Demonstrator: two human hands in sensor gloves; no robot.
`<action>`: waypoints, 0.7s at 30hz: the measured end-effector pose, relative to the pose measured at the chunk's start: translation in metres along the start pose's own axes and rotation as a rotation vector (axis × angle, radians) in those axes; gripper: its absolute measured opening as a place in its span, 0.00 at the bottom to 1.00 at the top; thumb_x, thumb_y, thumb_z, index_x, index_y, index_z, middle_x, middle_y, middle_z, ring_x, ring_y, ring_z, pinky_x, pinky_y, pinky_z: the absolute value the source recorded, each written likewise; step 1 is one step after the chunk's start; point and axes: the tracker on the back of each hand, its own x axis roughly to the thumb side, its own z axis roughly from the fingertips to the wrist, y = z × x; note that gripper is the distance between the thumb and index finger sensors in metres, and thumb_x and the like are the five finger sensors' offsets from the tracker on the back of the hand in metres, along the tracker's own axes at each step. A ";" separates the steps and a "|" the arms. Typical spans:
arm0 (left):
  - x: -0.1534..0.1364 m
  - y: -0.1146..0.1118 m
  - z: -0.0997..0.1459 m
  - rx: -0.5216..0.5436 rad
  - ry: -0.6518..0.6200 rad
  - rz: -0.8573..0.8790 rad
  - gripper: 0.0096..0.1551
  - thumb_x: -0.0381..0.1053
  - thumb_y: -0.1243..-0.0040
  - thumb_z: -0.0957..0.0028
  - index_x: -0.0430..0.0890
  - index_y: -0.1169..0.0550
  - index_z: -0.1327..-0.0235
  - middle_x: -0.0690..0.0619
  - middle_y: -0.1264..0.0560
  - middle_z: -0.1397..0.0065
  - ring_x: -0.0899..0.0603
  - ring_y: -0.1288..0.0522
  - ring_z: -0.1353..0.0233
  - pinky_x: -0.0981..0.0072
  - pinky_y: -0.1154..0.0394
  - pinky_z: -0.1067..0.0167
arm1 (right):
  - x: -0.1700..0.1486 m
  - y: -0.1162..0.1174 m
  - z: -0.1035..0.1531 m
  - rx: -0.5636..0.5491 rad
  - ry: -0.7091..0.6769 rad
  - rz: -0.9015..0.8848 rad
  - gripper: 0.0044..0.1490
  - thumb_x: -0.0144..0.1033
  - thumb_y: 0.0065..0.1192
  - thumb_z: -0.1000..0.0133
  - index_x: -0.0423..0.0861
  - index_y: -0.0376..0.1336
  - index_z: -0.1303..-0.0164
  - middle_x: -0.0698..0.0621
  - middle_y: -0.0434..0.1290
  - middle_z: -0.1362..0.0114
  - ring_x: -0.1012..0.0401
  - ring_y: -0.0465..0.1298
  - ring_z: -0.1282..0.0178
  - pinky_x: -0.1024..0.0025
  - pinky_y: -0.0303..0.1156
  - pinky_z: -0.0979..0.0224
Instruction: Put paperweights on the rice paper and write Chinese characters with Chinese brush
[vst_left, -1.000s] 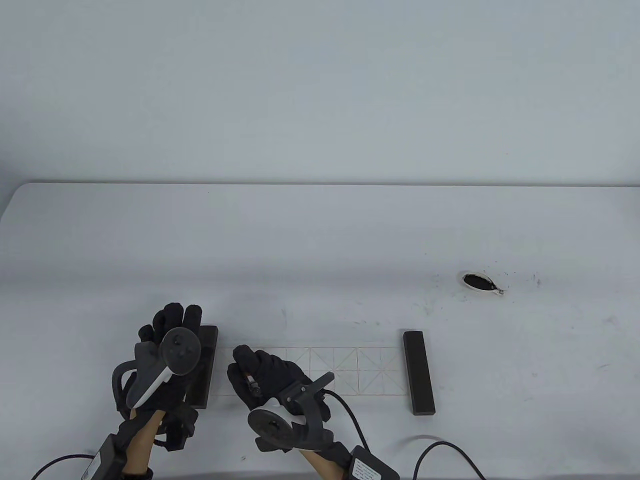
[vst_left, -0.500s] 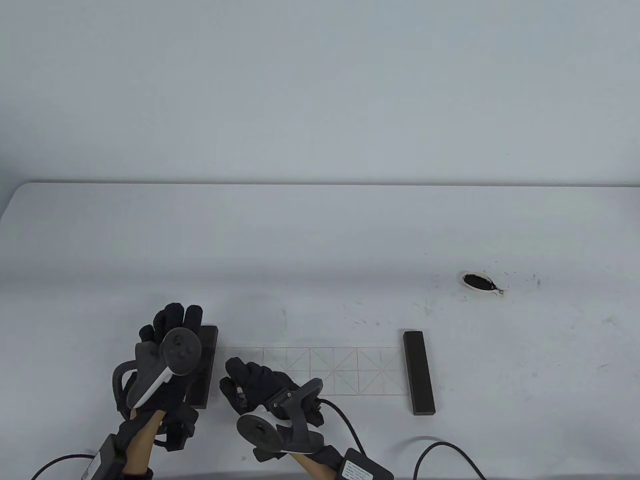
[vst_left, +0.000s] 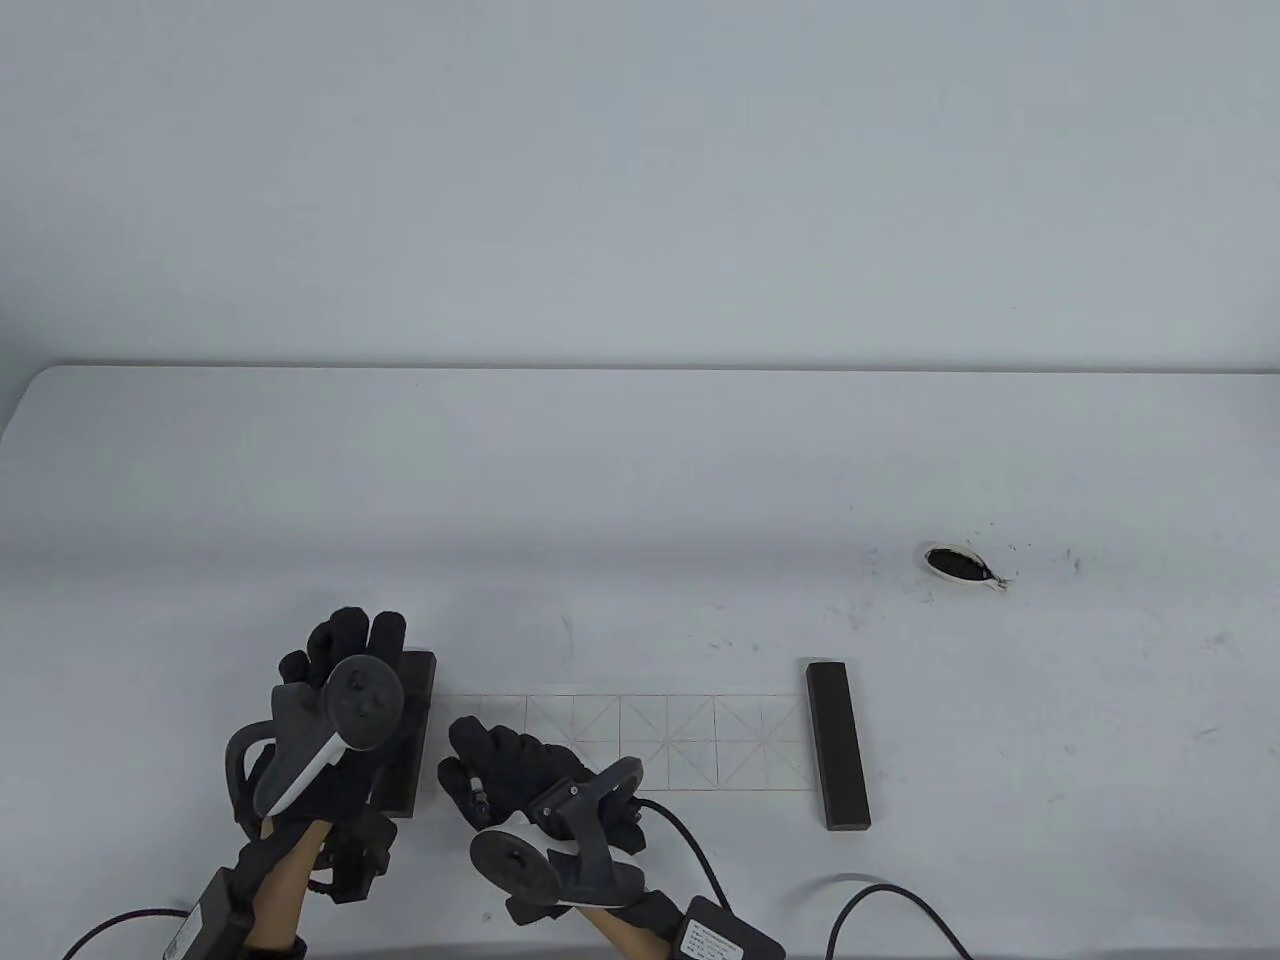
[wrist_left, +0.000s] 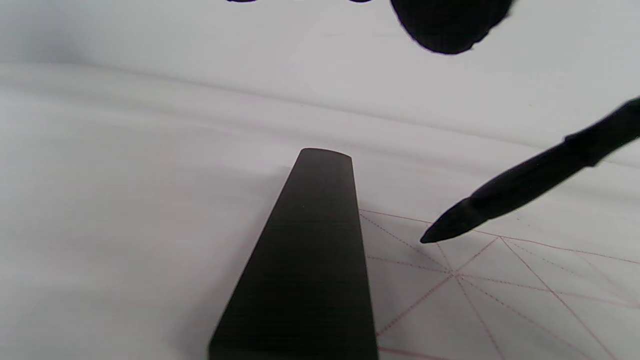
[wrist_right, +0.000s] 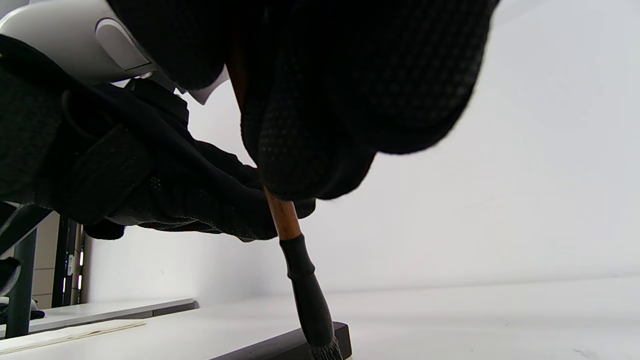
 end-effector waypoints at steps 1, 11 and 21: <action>0.000 0.000 0.000 0.001 -0.001 0.000 0.50 0.64 0.54 0.44 0.62 0.61 0.13 0.49 0.64 0.08 0.37 0.61 0.08 0.46 0.66 0.16 | 0.000 0.000 0.000 0.000 0.000 0.000 0.25 0.45 0.59 0.41 0.40 0.69 0.43 0.44 0.83 0.52 0.60 0.86 0.61 0.71 0.83 0.60; 0.001 0.000 0.000 -0.003 -0.002 0.000 0.50 0.64 0.54 0.44 0.62 0.61 0.13 0.49 0.64 0.08 0.37 0.61 0.08 0.46 0.66 0.16 | 0.003 0.003 0.000 0.017 -0.008 0.002 0.26 0.45 0.59 0.41 0.40 0.69 0.42 0.44 0.83 0.52 0.60 0.86 0.61 0.71 0.83 0.60; 0.001 0.000 0.000 -0.004 -0.002 0.000 0.50 0.64 0.54 0.44 0.62 0.61 0.13 0.49 0.64 0.08 0.37 0.61 0.08 0.46 0.66 0.16 | 0.007 -0.001 0.000 0.063 0.011 -0.091 0.25 0.44 0.59 0.41 0.39 0.71 0.45 0.44 0.84 0.55 0.60 0.86 0.63 0.71 0.83 0.61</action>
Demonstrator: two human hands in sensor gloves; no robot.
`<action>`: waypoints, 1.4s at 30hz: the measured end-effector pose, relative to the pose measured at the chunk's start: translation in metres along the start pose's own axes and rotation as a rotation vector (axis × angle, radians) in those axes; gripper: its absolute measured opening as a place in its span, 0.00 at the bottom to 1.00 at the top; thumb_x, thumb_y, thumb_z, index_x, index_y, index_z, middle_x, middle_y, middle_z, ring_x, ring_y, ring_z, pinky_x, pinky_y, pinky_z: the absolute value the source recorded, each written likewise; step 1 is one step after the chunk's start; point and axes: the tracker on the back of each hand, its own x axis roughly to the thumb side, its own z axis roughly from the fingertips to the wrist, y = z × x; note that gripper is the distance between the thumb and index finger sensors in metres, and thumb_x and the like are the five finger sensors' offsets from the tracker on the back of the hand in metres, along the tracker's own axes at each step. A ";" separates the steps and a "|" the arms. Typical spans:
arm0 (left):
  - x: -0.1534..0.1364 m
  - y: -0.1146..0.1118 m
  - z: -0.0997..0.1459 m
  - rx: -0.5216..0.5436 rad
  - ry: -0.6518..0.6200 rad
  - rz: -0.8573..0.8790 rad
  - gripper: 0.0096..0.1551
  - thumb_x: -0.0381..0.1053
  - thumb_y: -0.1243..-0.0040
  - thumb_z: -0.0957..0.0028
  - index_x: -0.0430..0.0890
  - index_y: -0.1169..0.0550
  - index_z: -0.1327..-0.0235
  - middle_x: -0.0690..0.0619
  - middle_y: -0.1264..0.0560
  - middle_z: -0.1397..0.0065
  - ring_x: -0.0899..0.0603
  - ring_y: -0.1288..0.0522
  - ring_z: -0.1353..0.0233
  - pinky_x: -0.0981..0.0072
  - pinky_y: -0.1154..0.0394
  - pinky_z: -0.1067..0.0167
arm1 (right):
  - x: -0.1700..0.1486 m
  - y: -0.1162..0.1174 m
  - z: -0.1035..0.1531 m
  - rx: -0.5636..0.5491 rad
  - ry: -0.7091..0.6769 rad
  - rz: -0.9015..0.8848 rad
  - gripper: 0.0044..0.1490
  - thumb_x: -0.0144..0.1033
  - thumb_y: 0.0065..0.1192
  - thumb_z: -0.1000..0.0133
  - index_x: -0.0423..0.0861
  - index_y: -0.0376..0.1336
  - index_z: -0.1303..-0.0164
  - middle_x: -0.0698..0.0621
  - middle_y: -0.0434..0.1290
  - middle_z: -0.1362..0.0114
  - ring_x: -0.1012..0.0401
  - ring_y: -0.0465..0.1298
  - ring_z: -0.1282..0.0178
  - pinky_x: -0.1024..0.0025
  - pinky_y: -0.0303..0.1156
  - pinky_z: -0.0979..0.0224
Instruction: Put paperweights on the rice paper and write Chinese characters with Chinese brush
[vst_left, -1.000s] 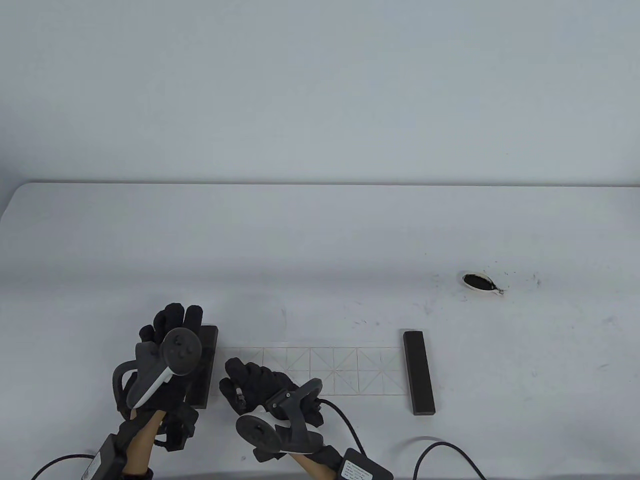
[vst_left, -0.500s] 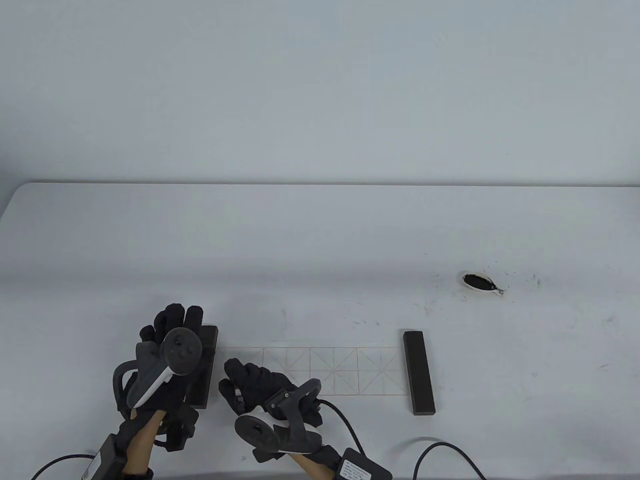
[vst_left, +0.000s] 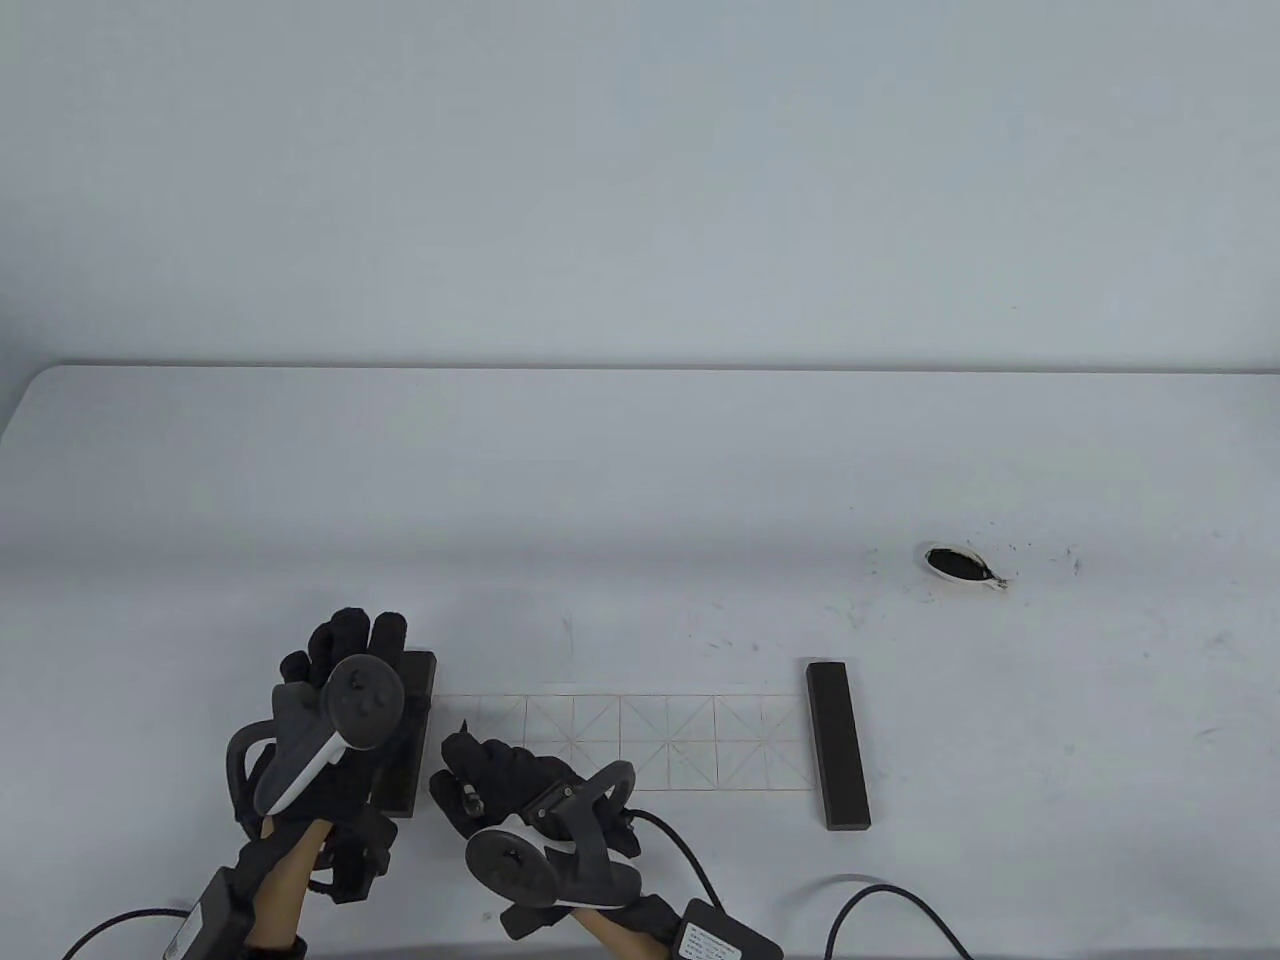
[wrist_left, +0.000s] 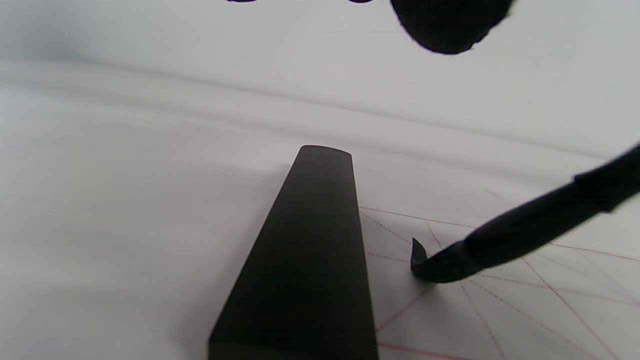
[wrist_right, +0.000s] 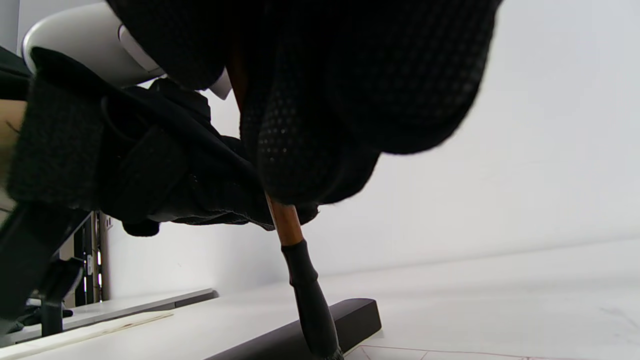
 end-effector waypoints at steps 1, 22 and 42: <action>0.000 0.000 0.000 0.000 0.000 0.000 0.50 0.64 0.54 0.44 0.62 0.61 0.13 0.49 0.64 0.08 0.37 0.61 0.08 0.46 0.66 0.16 | 0.000 -0.001 0.000 0.004 0.008 -0.015 0.25 0.44 0.59 0.41 0.39 0.71 0.45 0.44 0.84 0.55 0.60 0.86 0.63 0.71 0.83 0.62; 0.001 0.000 0.000 -0.012 0.004 -0.002 0.50 0.64 0.54 0.44 0.61 0.61 0.13 0.49 0.64 0.08 0.37 0.61 0.08 0.46 0.66 0.16 | -0.042 -0.008 0.002 0.045 0.189 -0.115 0.27 0.43 0.58 0.40 0.41 0.66 0.37 0.42 0.80 0.43 0.55 0.84 0.52 0.65 0.81 0.51; 0.002 0.000 0.000 -0.020 0.004 -0.007 0.50 0.64 0.54 0.44 0.61 0.60 0.12 0.49 0.64 0.08 0.37 0.61 0.08 0.46 0.66 0.16 | -0.042 -0.020 -0.003 0.123 0.183 -0.077 0.24 0.44 0.55 0.40 0.40 0.69 0.44 0.43 0.82 0.50 0.56 0.84 0.58 0.65 0.81 0.56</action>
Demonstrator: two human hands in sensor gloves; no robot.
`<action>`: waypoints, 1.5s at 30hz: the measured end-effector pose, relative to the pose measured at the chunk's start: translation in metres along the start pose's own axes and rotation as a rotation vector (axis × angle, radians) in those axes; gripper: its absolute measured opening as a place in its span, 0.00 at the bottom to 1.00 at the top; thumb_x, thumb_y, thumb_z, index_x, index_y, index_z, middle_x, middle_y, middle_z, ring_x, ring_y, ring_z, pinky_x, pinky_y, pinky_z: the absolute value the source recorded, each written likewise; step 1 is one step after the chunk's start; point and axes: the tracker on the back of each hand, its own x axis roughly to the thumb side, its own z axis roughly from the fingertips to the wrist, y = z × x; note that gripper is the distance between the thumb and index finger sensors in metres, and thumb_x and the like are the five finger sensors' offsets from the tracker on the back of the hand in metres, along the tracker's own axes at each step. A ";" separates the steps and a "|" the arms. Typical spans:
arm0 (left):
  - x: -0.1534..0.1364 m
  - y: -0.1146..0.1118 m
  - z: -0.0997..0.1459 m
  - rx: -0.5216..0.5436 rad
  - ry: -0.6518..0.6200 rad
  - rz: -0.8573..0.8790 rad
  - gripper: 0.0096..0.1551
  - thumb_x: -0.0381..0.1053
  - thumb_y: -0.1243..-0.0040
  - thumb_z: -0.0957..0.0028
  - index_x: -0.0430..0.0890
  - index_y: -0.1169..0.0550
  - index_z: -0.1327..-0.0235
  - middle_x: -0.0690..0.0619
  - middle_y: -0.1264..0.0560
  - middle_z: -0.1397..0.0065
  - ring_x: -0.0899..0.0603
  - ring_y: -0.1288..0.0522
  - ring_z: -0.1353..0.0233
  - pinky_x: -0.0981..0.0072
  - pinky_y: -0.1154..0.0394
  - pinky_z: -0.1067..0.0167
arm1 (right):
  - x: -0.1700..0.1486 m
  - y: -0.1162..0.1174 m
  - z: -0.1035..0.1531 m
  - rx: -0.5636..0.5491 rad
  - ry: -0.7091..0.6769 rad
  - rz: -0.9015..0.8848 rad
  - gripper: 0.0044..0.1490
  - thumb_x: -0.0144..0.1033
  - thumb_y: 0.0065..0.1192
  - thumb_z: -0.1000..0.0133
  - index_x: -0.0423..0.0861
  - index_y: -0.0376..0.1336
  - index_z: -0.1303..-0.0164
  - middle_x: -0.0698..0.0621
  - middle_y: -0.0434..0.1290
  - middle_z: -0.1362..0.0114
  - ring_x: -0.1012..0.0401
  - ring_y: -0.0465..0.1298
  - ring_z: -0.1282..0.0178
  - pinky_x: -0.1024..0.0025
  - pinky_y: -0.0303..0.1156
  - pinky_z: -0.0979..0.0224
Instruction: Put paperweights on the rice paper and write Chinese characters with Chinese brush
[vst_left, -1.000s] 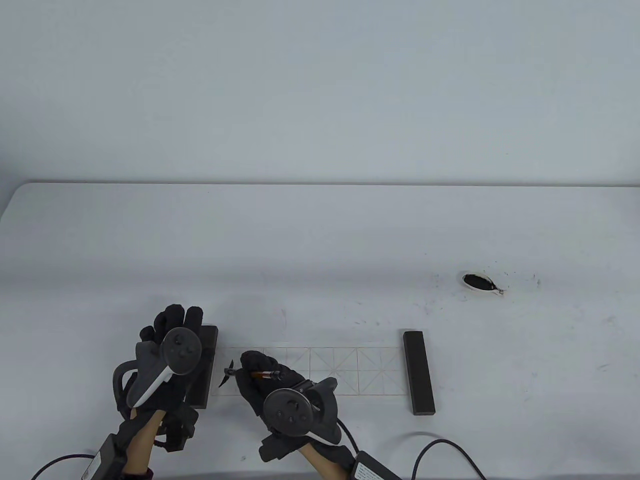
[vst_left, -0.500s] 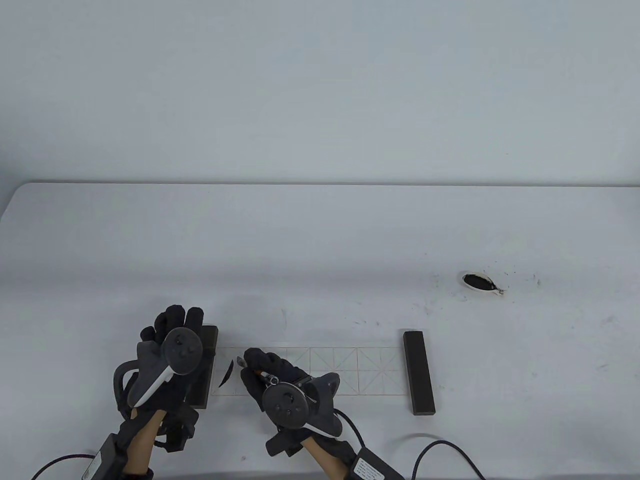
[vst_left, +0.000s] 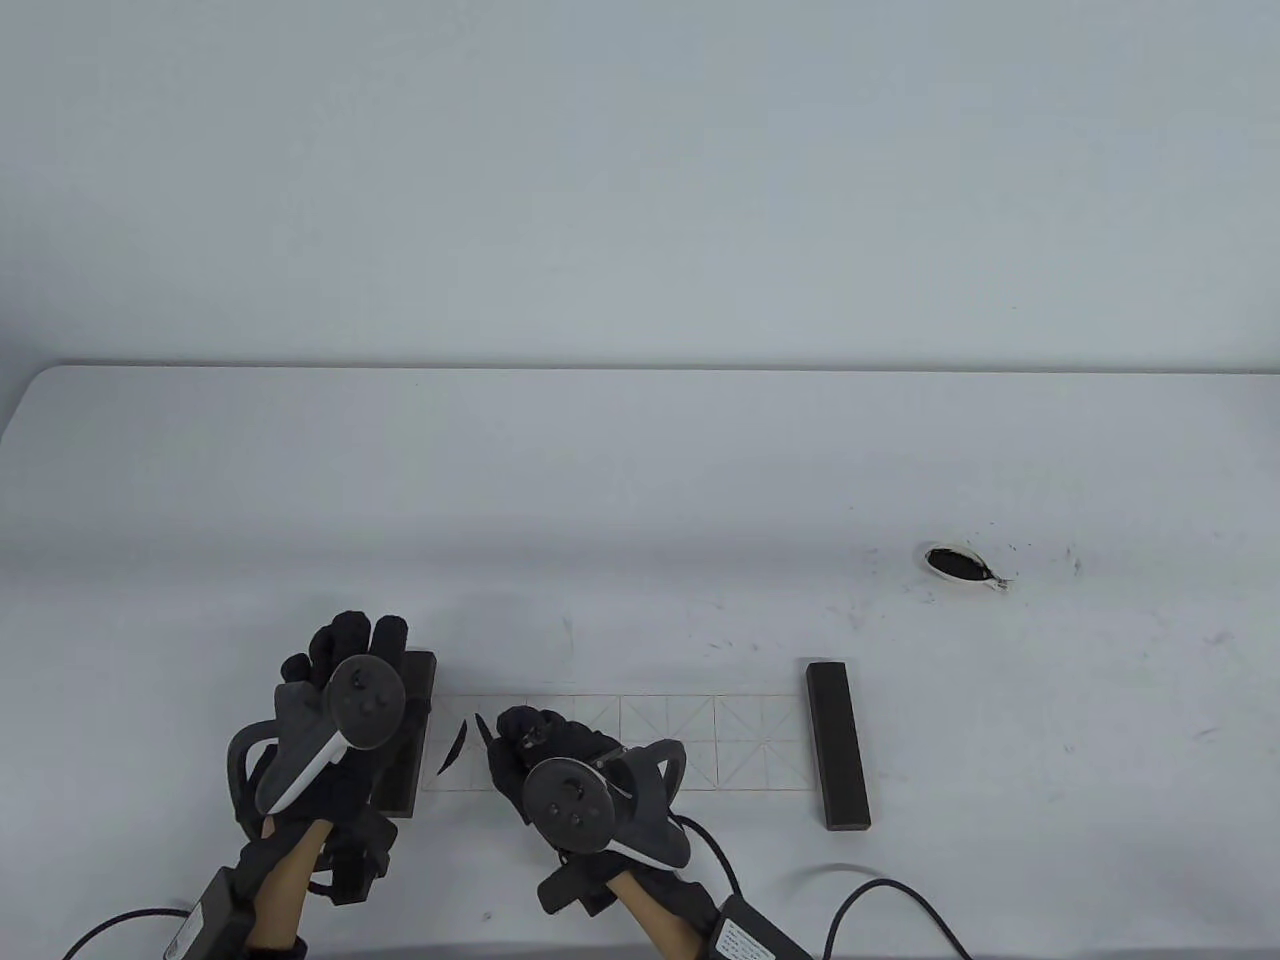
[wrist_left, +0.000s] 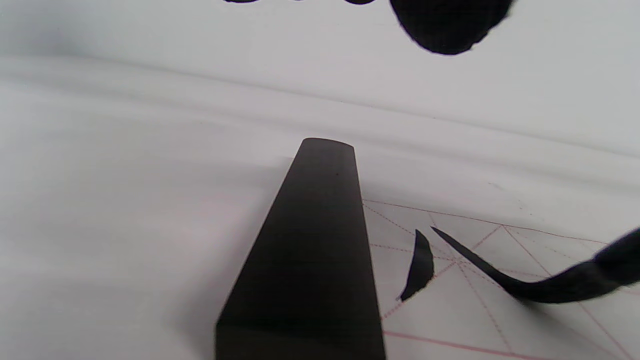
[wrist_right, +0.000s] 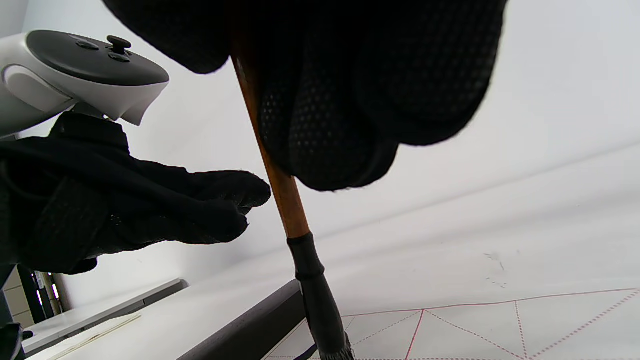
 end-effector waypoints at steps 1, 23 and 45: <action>0.000 0.000 0.000 0.000 0.000 0.000 0.50 0.64 0.54 0.44 0.61 0.60 0.12 0.48 0.64 0.08 0.37 0.61 0.08 0.46 0.66 0.16 | 0.000 -0.002 -0.001 0.008 0.002 -0.002 0.24 0.44 0.55 0.40 0.40 0.70 0.45 0.43 0.82 0.51 0.56 0.85 0.59 0.65 0.81 0.56; 0.003 -0.001 0.000 0.006 -0.012 -0.015 0.50 0.64 0.54 0.44 0.61 0.60 0.12 0.49 0.64 0.08 0.37 0.61 0.08 0.46 0.66 0.16 | -0.058 -0.036 0.021 -0.124 0.061 -0.015 0.27 0.43 0.55 0.40 0.37 0.64 0.38 0.41 0.79 0.44 0.55 0.83 0.53 0.64 0.80 0.52; 0.006 -0.003 0.000 -0.009 -0.021 -0.022 0.50 0.64 0.54 0.44 0.61 0.60 0.12 0.49 0.64 0.08 0.36 0.61 0.08 0.45 0.65 0.16 | -0.059 -0.022 0.020 -0.031 0.072 0.041 0.28 0.42 0.55 0.39 0.37 0.63 0.36 0.40 0.78 0.42 0.54 0.83 0.50 0.62 0.80 0.49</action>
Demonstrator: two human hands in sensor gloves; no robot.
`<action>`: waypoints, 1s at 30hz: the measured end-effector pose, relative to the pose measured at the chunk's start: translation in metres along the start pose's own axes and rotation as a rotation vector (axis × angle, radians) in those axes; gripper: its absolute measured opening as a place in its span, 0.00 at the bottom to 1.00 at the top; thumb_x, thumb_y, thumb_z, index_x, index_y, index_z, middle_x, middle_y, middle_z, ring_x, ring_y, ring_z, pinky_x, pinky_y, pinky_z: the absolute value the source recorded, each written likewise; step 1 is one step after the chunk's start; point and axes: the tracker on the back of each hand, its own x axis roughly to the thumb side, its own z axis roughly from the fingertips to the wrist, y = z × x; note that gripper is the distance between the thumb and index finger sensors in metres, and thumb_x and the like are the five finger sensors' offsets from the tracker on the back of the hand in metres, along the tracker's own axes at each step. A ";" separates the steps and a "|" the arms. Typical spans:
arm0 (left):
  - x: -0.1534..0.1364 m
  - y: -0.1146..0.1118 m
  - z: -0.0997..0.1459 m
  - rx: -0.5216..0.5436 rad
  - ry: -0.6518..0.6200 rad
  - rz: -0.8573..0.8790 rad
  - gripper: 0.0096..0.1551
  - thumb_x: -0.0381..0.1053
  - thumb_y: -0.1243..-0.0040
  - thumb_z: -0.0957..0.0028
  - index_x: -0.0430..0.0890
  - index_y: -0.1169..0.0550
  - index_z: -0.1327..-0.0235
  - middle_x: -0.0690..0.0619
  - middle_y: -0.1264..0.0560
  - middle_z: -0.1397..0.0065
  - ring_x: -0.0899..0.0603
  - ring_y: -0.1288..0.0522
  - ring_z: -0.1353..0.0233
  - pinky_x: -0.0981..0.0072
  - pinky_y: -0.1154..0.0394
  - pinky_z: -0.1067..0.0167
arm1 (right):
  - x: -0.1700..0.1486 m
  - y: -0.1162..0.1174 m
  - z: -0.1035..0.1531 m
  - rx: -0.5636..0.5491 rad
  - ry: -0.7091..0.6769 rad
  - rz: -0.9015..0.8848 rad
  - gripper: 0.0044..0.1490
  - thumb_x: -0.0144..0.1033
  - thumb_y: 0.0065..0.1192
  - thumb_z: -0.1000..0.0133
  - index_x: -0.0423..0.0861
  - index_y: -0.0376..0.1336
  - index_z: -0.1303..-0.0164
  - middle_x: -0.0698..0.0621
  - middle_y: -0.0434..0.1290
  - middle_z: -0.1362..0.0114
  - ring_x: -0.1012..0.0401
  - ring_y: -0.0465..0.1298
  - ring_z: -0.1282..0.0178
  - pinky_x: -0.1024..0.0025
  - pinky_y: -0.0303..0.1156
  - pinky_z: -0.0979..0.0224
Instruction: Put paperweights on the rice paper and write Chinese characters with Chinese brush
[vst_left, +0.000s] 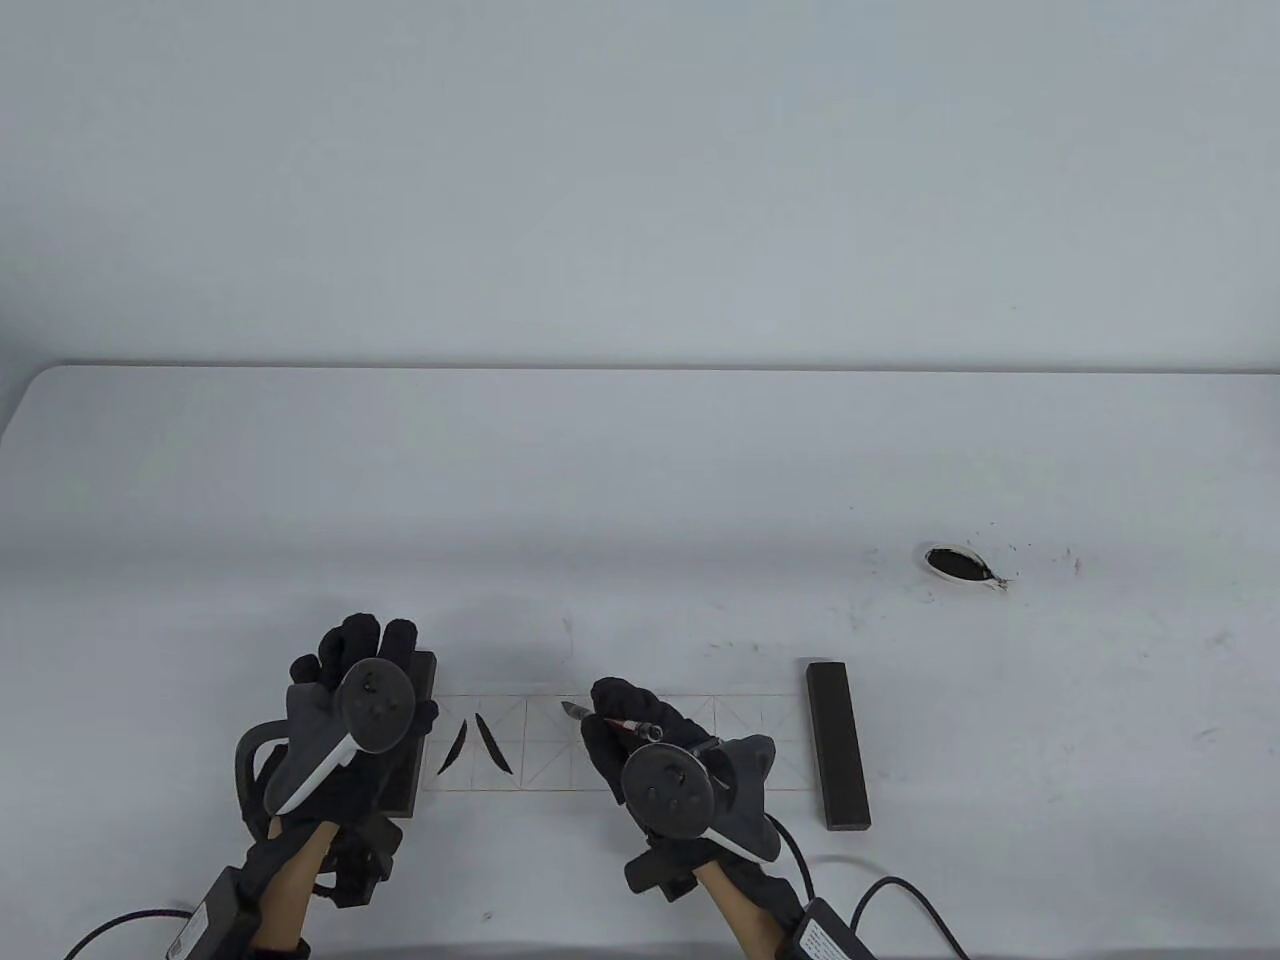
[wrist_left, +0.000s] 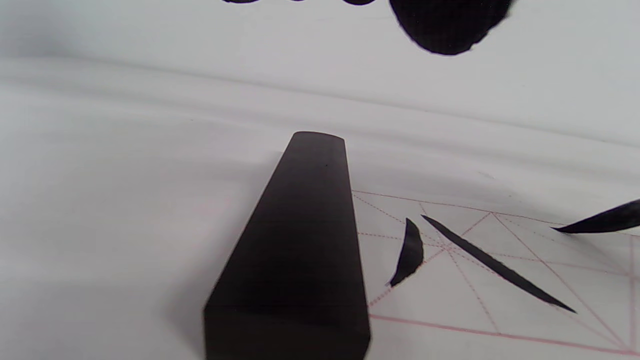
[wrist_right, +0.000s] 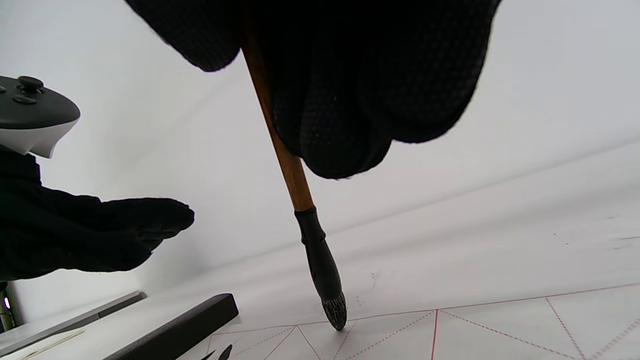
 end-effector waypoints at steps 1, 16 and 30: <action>0.000 0.000 0.000 0.000 0.000 0.001 0.50 0.64 0.54 0.44 0.61 0.60 0.12 0.48 0.64 0.08 0.36 0.61 0.08 0.45 0.65 0.16 | 0.000 0.000 0.000 0.008 0.003 0.009 0.28 0.42 0.55 0.39 0.37 0.63 0.36 0.41 0.78 0.42 0.54 0.83 0.50 0.62 0.80 0.49; 0.000 -0.001 0.000 -0.005 -0.002 0.001 0.50 0.64 0.54 0.44 0.61 0.60 0.12 0.48 0.63 0.08 0.36 0.61 0.08 0.46 0.65 0.16 | 0.001 -0.003 -0.001 0.022 -0.023 -0.148 0.28 0.43 0.55 0.39 0.38 0.64 0.36 0.42 0.79 0.42 0.54 0.83 0.50 0.63 0.80 0.48; 0.000 -0.001 0.000 -0.005 -0.003 -0.001 0.50 0.64 0.54 0.44 0.61 0.60 0.12 0.49 0.63 0.08 0.36 0.61 0.08 0.46 0.65 0.16 | 0.001 -0.002 -0.002 0.033 -0.005 -0.087 0.27 0.43 0.56 0.39 0.38 0.65 0.37 0.42 0.79 0.43 0.54 0.83 0.50 0.63 0.80 0.49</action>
